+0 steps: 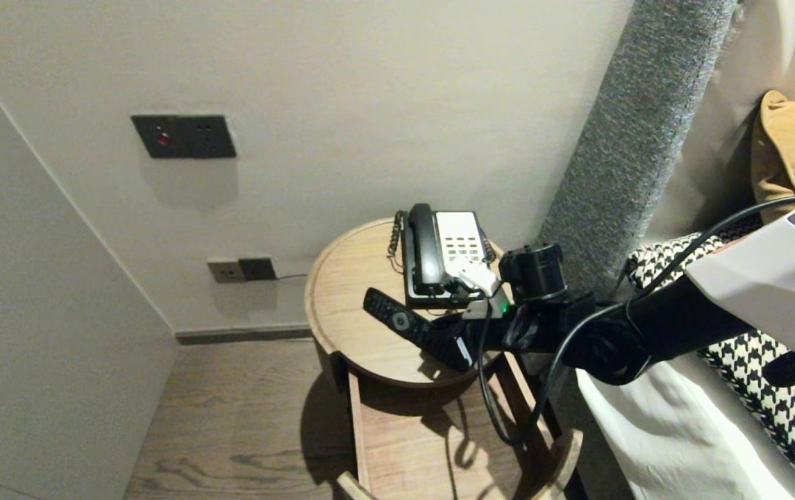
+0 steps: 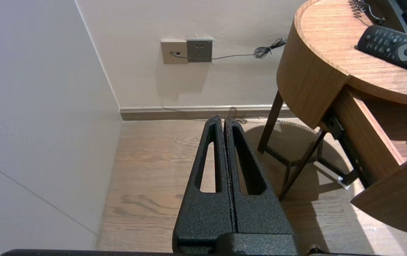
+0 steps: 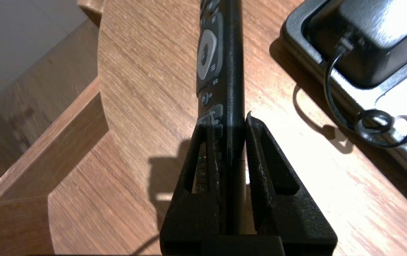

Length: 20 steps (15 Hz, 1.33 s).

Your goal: Take the remote control out of the drawer one by one and place them on the table

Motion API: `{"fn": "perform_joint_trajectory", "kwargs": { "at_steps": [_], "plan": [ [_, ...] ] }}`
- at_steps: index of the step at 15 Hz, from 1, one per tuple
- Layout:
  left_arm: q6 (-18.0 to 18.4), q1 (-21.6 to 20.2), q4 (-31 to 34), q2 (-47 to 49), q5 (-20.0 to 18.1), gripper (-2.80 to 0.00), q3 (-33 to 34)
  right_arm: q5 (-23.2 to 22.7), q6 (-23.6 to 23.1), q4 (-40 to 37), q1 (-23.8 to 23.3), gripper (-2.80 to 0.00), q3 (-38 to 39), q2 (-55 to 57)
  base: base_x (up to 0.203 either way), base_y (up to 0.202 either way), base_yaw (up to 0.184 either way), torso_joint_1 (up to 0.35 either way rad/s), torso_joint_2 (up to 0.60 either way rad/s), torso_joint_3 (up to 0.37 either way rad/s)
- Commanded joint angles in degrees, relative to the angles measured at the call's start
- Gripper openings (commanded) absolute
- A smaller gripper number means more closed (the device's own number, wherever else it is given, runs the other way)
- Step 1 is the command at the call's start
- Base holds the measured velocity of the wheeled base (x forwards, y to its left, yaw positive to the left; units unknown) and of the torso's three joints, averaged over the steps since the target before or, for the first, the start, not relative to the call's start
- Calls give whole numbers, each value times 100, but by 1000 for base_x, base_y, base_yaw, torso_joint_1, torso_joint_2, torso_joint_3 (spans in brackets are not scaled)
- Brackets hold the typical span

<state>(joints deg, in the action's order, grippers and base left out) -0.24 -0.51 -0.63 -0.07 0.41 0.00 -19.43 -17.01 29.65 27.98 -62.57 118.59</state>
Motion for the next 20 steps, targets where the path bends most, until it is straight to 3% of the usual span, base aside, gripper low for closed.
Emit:
{"fn": "perform_joint_trajectory", "kwargs": {
  "at_steps": [1,20],
  "plan": [
    [-2,-2,-7,-1,2,-280,0,-9,35,-219,-13,-280,-161,69,0,0,0,0,0,0],
    [-2,-2,0,-1,2,-280,0,97,22,-460,217,-280,8,76,0,0,0,0,0,0]
  ]
}}
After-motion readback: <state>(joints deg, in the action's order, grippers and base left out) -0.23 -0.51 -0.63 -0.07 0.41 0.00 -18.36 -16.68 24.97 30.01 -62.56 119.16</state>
